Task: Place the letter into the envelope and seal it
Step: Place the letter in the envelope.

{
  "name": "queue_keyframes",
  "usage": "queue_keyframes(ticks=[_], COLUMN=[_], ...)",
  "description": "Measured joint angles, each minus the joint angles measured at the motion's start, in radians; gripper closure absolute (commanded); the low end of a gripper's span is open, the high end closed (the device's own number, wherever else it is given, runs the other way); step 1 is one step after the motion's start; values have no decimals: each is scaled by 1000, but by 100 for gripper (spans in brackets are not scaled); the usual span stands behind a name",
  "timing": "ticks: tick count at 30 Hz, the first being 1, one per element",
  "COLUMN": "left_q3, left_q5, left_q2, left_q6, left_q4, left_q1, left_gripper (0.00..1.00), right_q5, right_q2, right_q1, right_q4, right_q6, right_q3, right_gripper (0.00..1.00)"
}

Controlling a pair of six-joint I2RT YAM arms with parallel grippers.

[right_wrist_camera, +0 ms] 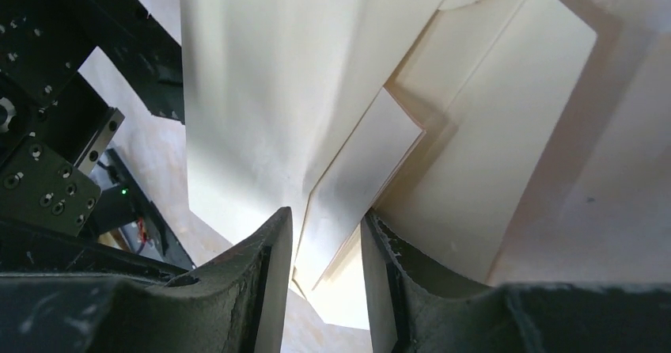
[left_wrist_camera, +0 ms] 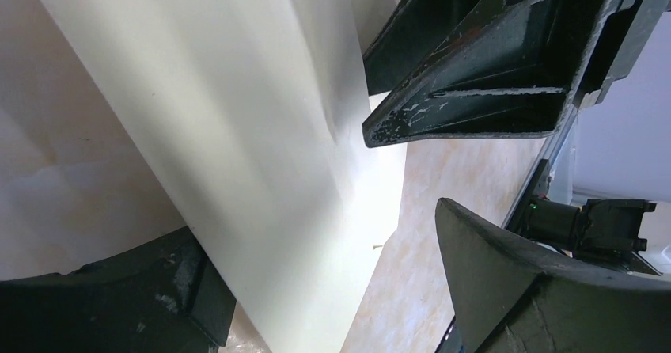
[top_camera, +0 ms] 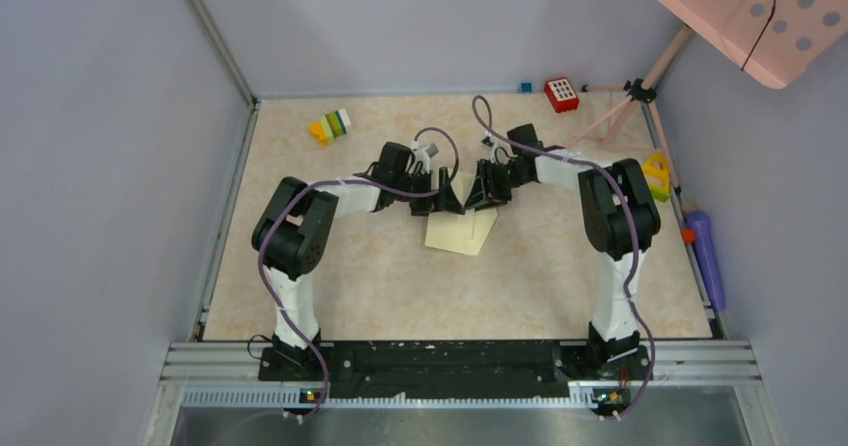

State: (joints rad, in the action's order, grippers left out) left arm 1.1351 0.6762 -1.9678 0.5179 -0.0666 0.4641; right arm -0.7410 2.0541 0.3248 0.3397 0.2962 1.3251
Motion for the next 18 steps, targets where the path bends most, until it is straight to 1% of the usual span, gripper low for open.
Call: queue_keyframes(ticks=[4,11,14,18], left_q3=[0,-8,-18,-26], left_q5=[0,-4,-8,-13], left_q2=[0,2,5,7], left_q6=[4,10,13,19], left_q4=[-1,-13,-25,-37], left_q1=[0,-1,-2,-2], left_gripper=[10,14,16,18], right_q5=[34,74,90,106], right_q2=[-1,-22,-43,-60], right_q1=[-1,-1,-1,-1], right_q4=[60,166,181,159], right_q6=[-31,-78,-87,-82], right_q3=[34,80,83,76], right_gripper=[59,58,59,63])
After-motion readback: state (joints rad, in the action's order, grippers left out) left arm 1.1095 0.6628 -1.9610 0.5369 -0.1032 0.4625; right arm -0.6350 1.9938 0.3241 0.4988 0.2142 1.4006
